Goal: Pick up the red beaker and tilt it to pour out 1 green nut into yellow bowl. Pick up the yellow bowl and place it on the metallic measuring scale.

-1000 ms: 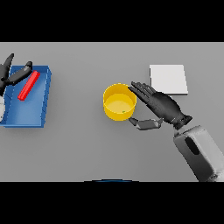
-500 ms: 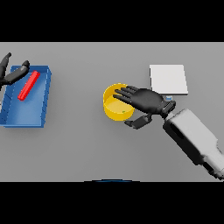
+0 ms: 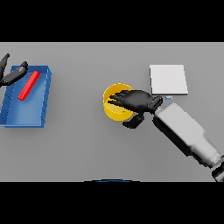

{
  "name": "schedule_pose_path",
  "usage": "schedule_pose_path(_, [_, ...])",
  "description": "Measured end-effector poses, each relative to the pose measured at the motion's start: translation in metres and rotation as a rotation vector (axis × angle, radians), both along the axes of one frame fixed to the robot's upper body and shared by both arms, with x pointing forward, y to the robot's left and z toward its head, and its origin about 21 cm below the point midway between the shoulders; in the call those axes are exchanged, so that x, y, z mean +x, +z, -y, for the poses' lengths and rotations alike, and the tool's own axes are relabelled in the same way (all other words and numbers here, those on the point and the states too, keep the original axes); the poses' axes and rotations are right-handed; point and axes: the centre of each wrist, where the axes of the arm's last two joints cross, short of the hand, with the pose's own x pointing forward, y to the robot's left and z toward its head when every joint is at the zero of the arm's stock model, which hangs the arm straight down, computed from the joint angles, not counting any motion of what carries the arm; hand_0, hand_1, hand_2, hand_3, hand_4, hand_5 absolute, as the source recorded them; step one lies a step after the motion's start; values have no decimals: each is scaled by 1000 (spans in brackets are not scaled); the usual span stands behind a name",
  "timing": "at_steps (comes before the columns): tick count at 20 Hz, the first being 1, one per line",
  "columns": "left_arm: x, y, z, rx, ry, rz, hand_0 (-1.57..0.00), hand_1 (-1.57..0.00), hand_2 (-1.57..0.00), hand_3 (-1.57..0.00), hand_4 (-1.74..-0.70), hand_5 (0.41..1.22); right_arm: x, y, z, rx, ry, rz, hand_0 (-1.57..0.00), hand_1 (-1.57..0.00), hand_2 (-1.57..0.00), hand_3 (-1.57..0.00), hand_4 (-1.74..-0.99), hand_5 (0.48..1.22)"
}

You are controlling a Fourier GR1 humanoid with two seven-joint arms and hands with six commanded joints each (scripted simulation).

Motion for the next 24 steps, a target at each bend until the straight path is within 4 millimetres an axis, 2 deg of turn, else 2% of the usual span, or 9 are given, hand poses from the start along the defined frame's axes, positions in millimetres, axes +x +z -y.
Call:
schedule_pose_path(3, [2,3,1,11,0,-6,1,1,1,1,-789,711,3,-5,-7,-27,-6,-11,1,1,1,-22,-1195,708])
schedule_pose_path(6, [1,1,0,12,-2,-16,1,1,1,1,-791,712,4,-10,-9,-47,-26,-15,-48,-60,-88,-130,-1261,809])
schedule_pose_path(8, [0,2,-2,10,0,-8,1,1,1,1,-789,710,4,-8,-8,-31,5,-13,-455,-407,-349,-322,-1363,957])
schedule_pose_path(9, [1,0,1,7,-3,-7,1,1,1,1,-788,710,3,-11,-9,-26,10,-14,-678,-640,-594,-572,-1435,1010])
schedule_pose_path(10, [2,-1,-1,11,-3,-9,1,1,1,1,-788,710,5,-5,-8,-22,14,-13,-857,-826,-789,-679,-1492,1052])
schedule_pose_path(12, [1,1,1,5,-7,-1,1,1,1,1,-787,707,5,-5,-3,-13,30,-32,-1114,-1094,-1071,-882,-1578,1113])
schedule_pose_path(14, [3,4,0,14,3,-4,1,1,1,1,-784,712,2,-5,-2,-8,45,-40,-1278,-1266,-1187,-1027,-1637,1152])
schedule_pose_path(19, [3,2,0,16,-14,-6,1,1,1,1,-786,707,2,-1,-7,-37,10,-46,-1475,-1471,-1353,-1185,-1707,1198])
schedule_pose_path(24, [1,-1,0,23,-18,-2,1,1,1,1,-774,706,4,23,0,-7,11,-39,-1540,-1538,-1447,-1165,-1730,1214])
